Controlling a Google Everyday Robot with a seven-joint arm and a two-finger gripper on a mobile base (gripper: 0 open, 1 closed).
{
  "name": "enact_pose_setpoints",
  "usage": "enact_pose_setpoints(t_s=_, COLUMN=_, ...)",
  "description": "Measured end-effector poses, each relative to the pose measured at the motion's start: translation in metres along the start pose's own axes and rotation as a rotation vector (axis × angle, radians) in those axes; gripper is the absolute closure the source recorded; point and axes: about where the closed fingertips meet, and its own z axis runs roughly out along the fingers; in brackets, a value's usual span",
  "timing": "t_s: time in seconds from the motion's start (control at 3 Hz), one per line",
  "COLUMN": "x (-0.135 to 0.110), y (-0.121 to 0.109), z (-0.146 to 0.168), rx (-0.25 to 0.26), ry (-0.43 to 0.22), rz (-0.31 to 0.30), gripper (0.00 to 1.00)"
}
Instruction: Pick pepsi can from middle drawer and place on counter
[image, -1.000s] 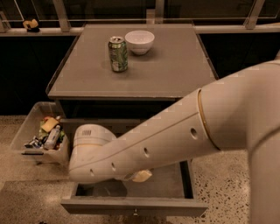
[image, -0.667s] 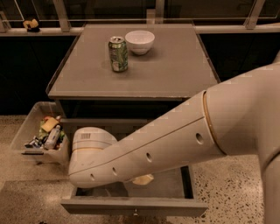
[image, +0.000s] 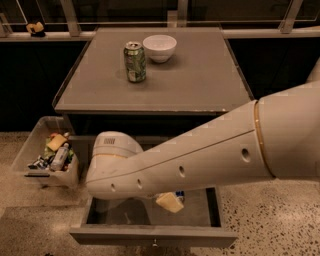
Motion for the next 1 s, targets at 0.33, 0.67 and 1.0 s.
enact_pose_setpoints(t_s=0.33, x=0.059, y=-0.012, z=-0.014, rx=0.022, ry=-0.034, rz=0.077, gripper=1.0)
enact_pose_setpoints(t_s=0.67, x=0.109, y=-0.01, z=-0.038, rx=0.106, ry=-0.021, rz=0.144, gripper=1.0)
enact_pose_setpoints(t_s=1.0, x=0.114, y=-0.009, z=-0.044, rx=0.12, ry=-0.019, rz=0.154, gripper=1.0)
